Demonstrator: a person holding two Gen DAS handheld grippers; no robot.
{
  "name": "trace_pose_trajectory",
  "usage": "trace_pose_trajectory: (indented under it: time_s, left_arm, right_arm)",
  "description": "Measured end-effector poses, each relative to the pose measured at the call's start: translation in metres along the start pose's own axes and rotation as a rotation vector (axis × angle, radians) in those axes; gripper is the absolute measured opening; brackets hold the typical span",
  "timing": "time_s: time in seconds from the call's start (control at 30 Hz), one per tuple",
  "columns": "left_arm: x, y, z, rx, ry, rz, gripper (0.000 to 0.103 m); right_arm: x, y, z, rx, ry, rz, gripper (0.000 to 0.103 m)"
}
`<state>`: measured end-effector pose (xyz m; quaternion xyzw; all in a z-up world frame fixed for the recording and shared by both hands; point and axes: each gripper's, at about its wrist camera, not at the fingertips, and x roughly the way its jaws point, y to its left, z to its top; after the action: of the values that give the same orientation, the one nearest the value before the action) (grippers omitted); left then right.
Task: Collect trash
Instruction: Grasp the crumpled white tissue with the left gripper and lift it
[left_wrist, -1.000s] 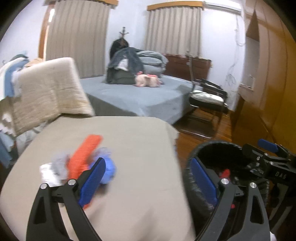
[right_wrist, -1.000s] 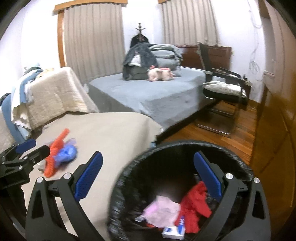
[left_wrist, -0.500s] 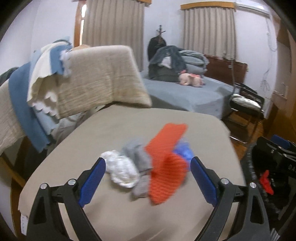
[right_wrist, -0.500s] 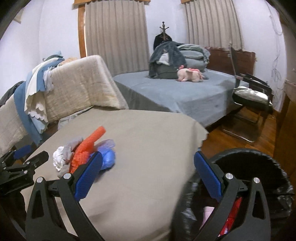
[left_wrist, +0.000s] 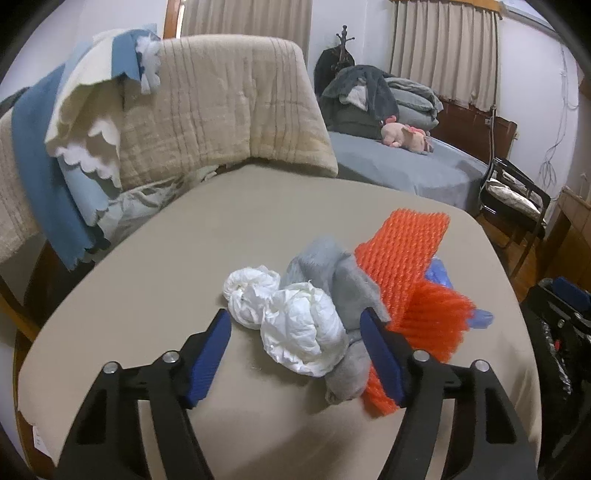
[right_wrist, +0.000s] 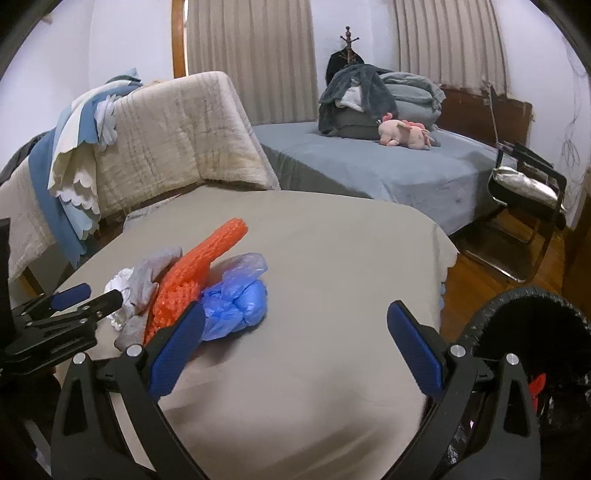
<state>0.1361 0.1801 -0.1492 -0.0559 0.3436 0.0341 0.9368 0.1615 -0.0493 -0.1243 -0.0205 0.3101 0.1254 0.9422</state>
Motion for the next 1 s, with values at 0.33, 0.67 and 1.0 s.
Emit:
trace_pose_trajectory:
  time_s: [0.33, 0.67, 1.0]
  left_arm:
    - [0.023, 0.005, 0.000, -0.025, 0.038, -0.049, 0.039]
    - [-0.011, 0.019, 0.006, -0.053, -0.020, -0.045, 0.035]
    - [-0.028, 0.052, 0.007, -0.048, -0.052, 0.038, 0.035]
  right_arm:
    - [0.008, 0.010, 0.004, -0.019, -0.001, 0.013, 0.096]
    - [-0.002, 0.027, 0.018, -0.035, -0.046, 0.050, 0.096]
    - [0.006, 0.072, 0.032, -0.059, -0.061, 0.147, 0.096]
